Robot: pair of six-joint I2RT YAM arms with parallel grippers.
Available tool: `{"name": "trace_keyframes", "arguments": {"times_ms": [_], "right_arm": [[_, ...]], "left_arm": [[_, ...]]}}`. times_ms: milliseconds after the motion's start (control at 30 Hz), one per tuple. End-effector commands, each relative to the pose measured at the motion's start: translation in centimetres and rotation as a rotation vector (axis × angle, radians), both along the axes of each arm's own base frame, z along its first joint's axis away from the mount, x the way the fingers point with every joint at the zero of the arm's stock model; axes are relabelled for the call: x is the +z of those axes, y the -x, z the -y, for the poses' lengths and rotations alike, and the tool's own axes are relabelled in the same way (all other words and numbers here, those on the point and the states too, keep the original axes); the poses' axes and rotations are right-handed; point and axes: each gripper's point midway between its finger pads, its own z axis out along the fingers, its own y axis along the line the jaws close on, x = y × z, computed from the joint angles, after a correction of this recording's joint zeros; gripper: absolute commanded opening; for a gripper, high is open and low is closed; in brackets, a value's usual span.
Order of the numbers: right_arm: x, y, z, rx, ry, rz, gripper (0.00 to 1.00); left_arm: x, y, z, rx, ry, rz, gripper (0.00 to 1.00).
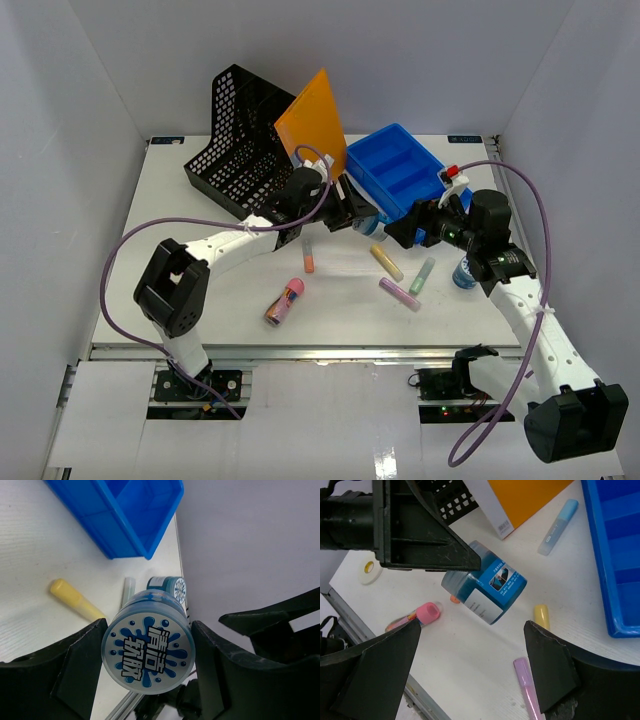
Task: Organize the desk
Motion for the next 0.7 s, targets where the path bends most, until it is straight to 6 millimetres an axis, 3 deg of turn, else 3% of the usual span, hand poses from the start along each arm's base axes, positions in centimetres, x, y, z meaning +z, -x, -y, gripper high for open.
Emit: {"name": "trace_keyframes", "arguments": {"times_ms": [0,667], "right_arm": [[2.7,-1.5,0.4,-0.118,-0.077,-0.014,0.9],[2.3,-2.6,-0.1,-0.161,-0.151,-0.111,0.9]], "left_arm": [[8.4,-0.5,0.3,0.121,0.189,0.103,0.0],[8.5,0.2,4.4,0.178,0.239,0.083,0.0]]}}
